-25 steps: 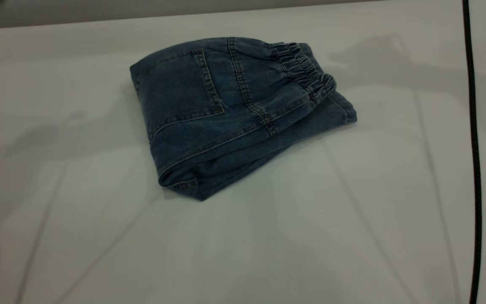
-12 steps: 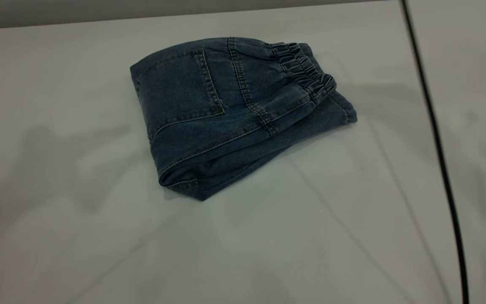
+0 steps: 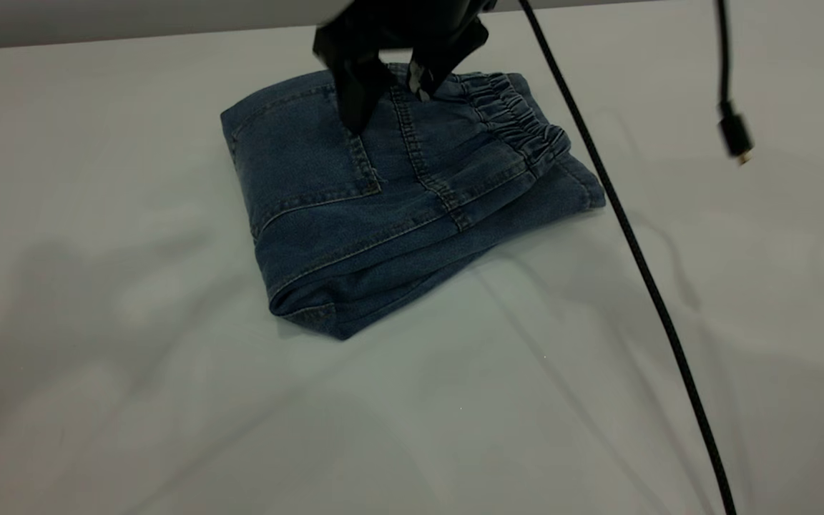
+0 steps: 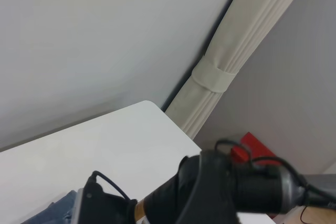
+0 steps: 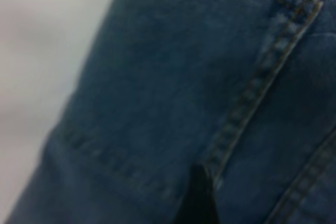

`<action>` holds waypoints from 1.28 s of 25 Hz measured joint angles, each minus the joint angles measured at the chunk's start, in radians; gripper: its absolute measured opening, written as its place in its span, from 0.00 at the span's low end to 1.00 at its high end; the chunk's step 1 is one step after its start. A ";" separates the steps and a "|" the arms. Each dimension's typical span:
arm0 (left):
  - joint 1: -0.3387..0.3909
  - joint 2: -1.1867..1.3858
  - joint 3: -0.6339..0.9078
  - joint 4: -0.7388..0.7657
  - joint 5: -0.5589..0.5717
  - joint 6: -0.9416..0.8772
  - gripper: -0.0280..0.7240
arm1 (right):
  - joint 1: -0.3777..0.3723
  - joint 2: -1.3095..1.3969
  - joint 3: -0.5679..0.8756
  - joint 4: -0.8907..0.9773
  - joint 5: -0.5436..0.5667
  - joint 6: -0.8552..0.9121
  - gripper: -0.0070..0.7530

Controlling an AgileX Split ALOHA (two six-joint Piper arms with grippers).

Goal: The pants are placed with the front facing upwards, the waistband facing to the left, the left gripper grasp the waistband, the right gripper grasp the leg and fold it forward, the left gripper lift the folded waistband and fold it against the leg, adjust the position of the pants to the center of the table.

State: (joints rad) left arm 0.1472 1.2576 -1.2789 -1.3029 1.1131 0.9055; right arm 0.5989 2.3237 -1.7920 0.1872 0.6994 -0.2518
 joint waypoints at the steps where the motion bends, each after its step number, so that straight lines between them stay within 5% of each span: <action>1: 0.000 0.000 0.000 0.000 0.000 0.000 0.72 | 0.002 0.010 0.000 -0.038 -0.027 0.040 0.70; 7: 0.000 0.000 0.000 0.000 -0.002 0.000 0.72 | 0.019 0.067 -0.001 -0.236 -0.033 0.212 0.70; 18: 0.000 0.000 0.000 -0.002 0.002 0.001 0.72 | 0.030 0.102 -0.001 -0.232 -0.025 0.279 0.70; 32: 0.000 -0.001 0.000 -0.013 0.017 0.001 0.69 | 0.027 0.101 -0.001 -0.247 0.224 0.655 0.68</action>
State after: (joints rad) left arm 0.1472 1.2567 -1.2789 -1.3155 1.1302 0.9063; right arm 0.6262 2.4247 -1.7930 -0.0596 0.9229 0.4029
